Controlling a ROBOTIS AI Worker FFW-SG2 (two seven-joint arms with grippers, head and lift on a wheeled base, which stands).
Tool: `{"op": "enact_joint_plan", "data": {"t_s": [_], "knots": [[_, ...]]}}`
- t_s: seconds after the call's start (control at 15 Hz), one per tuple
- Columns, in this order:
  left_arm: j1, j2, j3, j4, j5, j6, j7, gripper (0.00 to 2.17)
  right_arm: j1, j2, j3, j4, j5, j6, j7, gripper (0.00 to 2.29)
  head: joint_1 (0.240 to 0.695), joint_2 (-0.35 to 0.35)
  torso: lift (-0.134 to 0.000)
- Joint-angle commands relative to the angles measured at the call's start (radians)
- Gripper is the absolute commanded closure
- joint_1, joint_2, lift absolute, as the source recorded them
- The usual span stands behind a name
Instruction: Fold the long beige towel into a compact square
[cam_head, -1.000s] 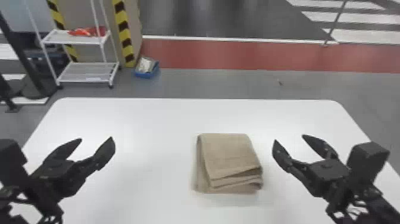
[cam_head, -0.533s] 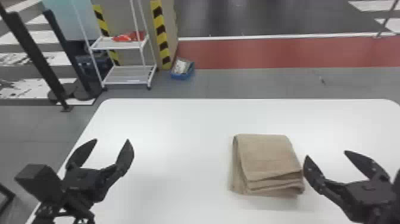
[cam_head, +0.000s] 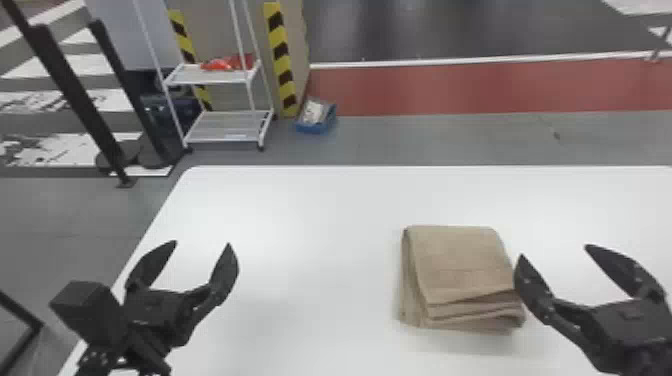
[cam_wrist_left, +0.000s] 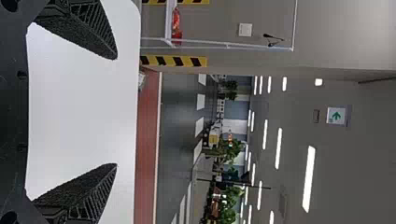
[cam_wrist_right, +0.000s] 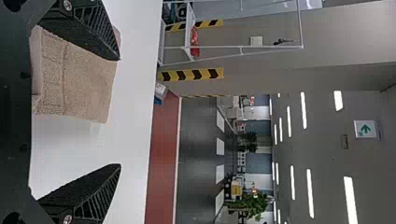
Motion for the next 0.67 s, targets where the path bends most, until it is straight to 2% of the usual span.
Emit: {"op": "enact_joint_plan", "data": {"t_s": [0.0,0.6], "knots": [[0.002,-0.007,0.000,-0.001,0.001,0.002,0.000,0.06,0.000,0.006,0.004,0.001,0.002,0.001,0.000,0.07,0.695,0.139,-0.124],[0.004,-0.007,-0.004,-0.018,0.001,0.024,-0.002,0.05,0.002,0.006,0.009,-0.001,0.000,0.004,-0.002,0.08,0.695,0.138,-0.124]]}}
